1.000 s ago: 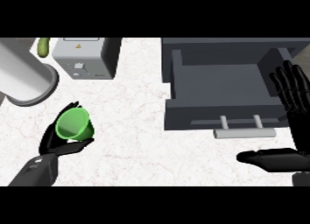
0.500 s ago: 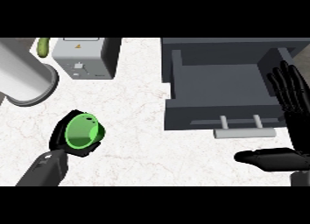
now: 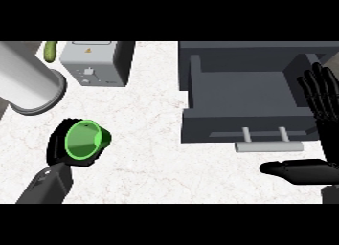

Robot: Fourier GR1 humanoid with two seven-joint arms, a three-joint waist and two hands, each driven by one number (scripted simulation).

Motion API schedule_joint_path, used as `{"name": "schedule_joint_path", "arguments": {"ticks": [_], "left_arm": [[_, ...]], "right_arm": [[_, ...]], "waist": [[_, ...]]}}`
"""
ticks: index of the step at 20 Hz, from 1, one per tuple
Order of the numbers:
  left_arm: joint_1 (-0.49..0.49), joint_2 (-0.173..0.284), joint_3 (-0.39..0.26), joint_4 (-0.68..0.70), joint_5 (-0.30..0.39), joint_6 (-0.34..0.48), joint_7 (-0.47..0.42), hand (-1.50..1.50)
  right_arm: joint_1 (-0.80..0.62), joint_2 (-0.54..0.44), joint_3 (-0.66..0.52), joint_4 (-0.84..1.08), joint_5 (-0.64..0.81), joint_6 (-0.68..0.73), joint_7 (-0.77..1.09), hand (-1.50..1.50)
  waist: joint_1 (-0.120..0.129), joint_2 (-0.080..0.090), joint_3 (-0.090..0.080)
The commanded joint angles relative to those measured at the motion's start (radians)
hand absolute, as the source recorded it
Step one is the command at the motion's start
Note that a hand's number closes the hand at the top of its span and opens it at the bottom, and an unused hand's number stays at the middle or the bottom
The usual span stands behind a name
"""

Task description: Pick up the cup, place it into the drawer and close the drawer

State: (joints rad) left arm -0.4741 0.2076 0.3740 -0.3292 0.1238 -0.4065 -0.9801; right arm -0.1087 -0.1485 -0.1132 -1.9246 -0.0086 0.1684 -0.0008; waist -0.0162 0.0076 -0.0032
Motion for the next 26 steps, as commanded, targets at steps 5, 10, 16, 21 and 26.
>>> {"name": "schedule_joint_path", "arguments": {"ticks": [5, 10, 16, 21, 26], "left_arm": [[-0.003, -0.037, 0.009, -0.106, 0.044, -0.067, -0.132, 1.5], [-0.049, -0.038, -0.052, -0.224, 0.029, -0.048, -0.007, 1.5], [-0.114, -0.145, -0.136, -0.478, 0.019, 0.128, 0.166, 1.5], [-0.256, -0.173, -0.172, -0.622, 0.027, 0.242, 0.39, 1.5], [-0.282, -0.206, -0.28, -0.745, 0.026, 0.351, 0.543, 1.5]], "right_arm": [[0.004, -0.017, -0.021, -0.017, -0.011, 0.004, 0.036, -1.5], [0.076, 0.006, -0.013, -0.059, -0.016, 0.009, 0.006, -1.5], [0.056, 0.014, -0.011, -0.011, 0.016, -0.01, -0.013, -1.5], [0.044, -0.02, -0.07, 0.076, -0.023, 0.026, -0.074, -1.5], [0.072, 0.015, -0.024, -0.007, -0.001, 0.008, -0.054, -1.5]], "waist": [[0.011, -0.008, 0.002], [0.016, -0.012, 0.004], [0.028, -0.017, 0.005], [0.023, -0.014, 0.005], [0.013, -0.012, 0.004]]}}
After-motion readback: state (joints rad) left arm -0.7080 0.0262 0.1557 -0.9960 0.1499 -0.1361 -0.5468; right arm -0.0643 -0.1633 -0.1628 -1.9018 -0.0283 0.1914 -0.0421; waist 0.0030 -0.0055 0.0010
